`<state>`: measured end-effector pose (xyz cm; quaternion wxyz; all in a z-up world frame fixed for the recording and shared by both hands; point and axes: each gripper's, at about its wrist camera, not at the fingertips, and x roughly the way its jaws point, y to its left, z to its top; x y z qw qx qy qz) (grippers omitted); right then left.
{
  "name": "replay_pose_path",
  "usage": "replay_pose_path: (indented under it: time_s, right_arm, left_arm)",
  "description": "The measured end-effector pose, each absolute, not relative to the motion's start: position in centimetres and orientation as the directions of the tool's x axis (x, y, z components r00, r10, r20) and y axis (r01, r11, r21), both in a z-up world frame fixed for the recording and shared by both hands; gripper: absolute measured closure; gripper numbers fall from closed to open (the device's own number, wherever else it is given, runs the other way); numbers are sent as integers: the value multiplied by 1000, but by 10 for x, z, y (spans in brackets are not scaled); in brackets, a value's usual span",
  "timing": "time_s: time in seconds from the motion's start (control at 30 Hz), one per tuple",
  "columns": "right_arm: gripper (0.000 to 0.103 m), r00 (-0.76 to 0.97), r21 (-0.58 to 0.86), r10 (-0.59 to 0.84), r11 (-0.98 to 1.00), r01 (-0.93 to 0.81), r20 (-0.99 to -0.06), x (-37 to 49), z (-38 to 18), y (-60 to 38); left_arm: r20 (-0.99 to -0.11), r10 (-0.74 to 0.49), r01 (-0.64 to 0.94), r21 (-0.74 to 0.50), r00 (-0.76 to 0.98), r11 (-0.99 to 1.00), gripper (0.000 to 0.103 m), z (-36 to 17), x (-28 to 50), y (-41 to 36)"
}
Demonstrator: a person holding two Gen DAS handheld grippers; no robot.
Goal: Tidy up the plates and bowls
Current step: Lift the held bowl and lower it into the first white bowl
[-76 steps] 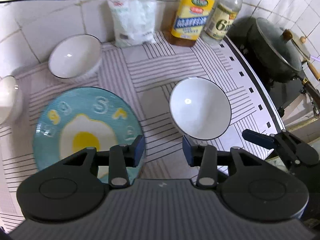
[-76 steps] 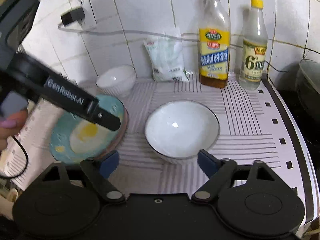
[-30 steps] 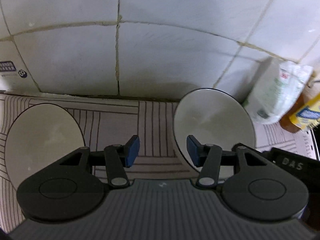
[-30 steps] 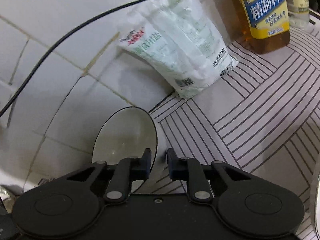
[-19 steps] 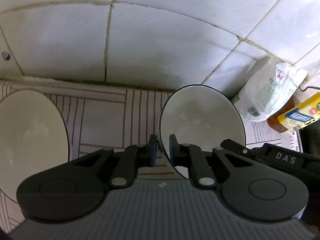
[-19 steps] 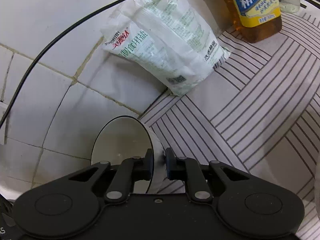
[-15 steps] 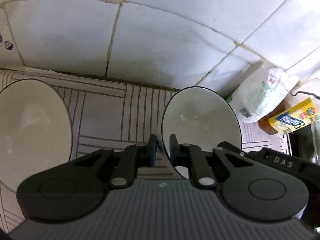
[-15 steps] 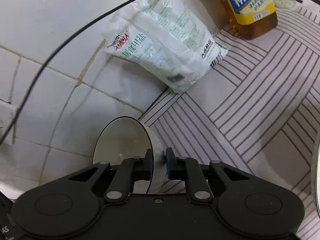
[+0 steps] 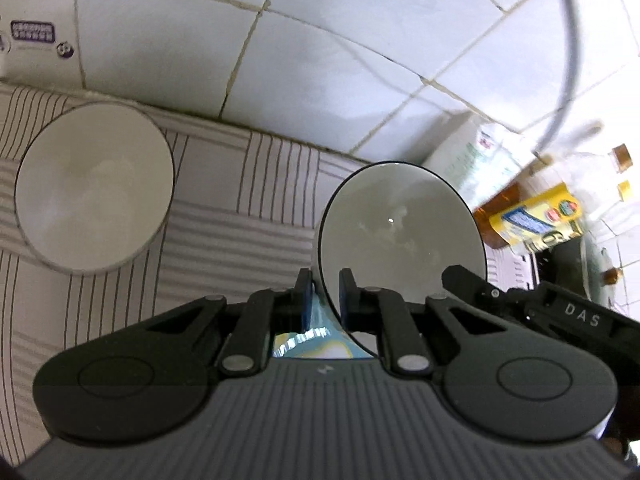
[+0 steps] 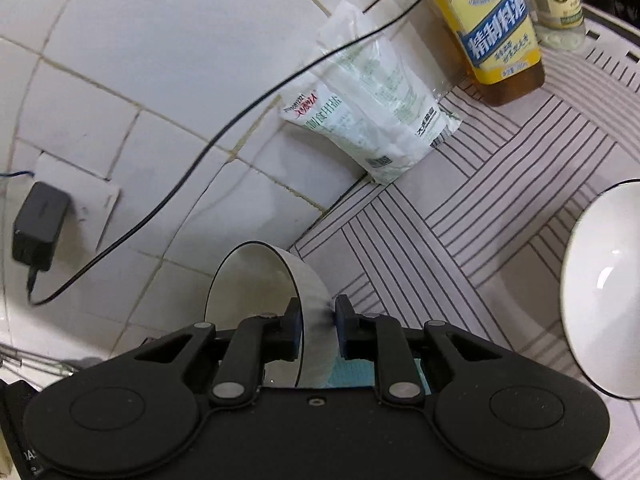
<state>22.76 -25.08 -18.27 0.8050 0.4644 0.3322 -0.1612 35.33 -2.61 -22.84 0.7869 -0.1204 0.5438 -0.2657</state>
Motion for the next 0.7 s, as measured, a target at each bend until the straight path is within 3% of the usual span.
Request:
replay_pose_path:
  time_s: [0.3,0.7]
  right_arm:
    - [81,760,646,29,549,530,-649,176,-146,-251]
    - [81,787,657,-7,547,520,-617,100,-133,-313]
  left_arm:
    - [-772,-577,368,-471,268,802,91,-189,306,-38]
    - [-788,-570,490,-411,233,769,91,-158,255,-125]
